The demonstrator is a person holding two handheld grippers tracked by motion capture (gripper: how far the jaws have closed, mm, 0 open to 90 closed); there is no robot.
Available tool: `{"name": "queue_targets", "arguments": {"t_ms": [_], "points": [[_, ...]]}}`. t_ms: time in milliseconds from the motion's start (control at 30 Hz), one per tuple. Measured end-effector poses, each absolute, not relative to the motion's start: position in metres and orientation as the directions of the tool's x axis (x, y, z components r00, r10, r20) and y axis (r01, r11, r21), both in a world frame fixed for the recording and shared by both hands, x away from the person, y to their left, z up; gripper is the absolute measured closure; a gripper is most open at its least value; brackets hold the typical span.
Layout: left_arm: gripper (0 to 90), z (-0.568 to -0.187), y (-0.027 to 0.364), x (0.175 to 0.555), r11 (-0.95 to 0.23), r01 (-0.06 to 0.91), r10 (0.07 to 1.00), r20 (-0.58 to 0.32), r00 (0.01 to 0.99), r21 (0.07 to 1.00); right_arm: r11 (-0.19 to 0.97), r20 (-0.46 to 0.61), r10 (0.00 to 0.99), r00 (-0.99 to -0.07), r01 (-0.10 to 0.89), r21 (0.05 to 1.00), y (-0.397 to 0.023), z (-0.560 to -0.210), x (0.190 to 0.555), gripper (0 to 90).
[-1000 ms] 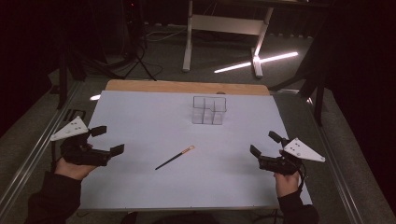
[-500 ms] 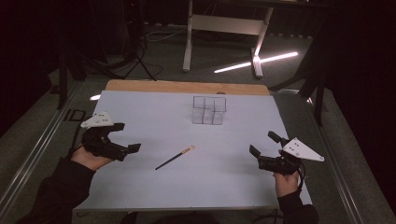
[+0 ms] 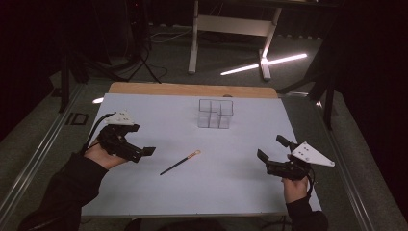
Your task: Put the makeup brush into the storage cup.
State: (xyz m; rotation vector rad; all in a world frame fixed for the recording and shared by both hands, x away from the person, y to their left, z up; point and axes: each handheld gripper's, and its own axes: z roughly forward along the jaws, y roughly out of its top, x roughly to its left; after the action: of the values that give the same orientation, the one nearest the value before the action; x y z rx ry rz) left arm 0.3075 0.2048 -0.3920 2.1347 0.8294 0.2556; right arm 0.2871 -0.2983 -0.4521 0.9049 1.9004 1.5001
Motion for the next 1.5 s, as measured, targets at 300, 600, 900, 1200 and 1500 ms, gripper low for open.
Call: {"name": "queue_targets", "arguments": {"t_ms": [300,600,900,1200,1500], "points": [[0.2,-0.394,0.190,0.316,-0.510,0.500,0.628,-0.093,0.772,0.700,0.150,-0.013,0.784,-0.620,0.170,0.974,-0.299,-0.452,0.287,9.7],[0.3,-0.393,0.176,0.320,-0.561,0.498,0.607,-0.080,0.790,0.661,0.151,-0.012,0.783,-0.622,0.170,0.974,-0.298,-0.452,0.288,9.8],[0.2,-0.395,0.159,0.326,-0.625,0.496,0.579,-0.068,0.812,0.603,0.154,-0.014,0.784,-0.620,0.172,0.973,-0.298,-0.453,0.288,9.8],[1.0,-0.398,0.145,0.329,-0.653,0.505,0.572,-0.068,0.817,0.565,0.151,-0.014,0.783,-0.622,0.169,0.974,-0.298,-0.452,0.288,9.8],[1.2,-0.409,0.131,0.333,-0.689,0.518,0.550,-0.100,0.829,0.508,0.157,-0.015,0.781,-0.624,0.173,0.972,-0.298,-0.453,0.289,9.8]]}}
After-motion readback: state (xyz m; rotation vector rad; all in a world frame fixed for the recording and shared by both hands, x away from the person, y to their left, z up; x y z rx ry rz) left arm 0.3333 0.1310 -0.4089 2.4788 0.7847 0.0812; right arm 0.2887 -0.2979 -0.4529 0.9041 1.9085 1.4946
